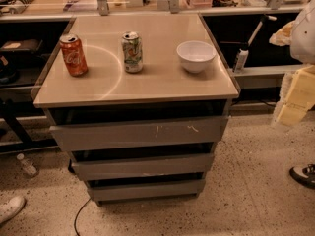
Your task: Open bottom drawer
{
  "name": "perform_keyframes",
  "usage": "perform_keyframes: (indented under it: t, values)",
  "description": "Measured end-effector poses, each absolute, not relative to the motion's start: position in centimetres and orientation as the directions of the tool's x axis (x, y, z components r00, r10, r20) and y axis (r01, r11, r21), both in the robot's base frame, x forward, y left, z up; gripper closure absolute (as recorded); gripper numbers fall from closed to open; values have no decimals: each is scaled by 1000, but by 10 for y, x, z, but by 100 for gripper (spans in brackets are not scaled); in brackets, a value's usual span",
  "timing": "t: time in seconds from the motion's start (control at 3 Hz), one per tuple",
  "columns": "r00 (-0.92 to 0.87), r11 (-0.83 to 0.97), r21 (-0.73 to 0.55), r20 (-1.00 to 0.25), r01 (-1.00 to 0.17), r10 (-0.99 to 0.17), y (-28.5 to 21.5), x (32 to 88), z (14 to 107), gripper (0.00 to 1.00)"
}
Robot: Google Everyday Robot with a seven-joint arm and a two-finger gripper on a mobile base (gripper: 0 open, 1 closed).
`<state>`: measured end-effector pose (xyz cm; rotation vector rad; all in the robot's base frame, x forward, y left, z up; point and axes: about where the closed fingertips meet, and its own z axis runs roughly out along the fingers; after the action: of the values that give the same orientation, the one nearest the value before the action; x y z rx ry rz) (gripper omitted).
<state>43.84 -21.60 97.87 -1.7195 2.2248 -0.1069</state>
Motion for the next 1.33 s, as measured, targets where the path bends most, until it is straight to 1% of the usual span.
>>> perform_keyframes:
  t: [0.67,1.0,1.33]
  values:
    - [-214,265,-243,-217,-933,-953,-208,429,961,0]
    - [-209,269,-238,-248,-933,-946,-180,412,924,0]
    - [-208,256,-185,-244,-949,-947,-148,406,851,0]
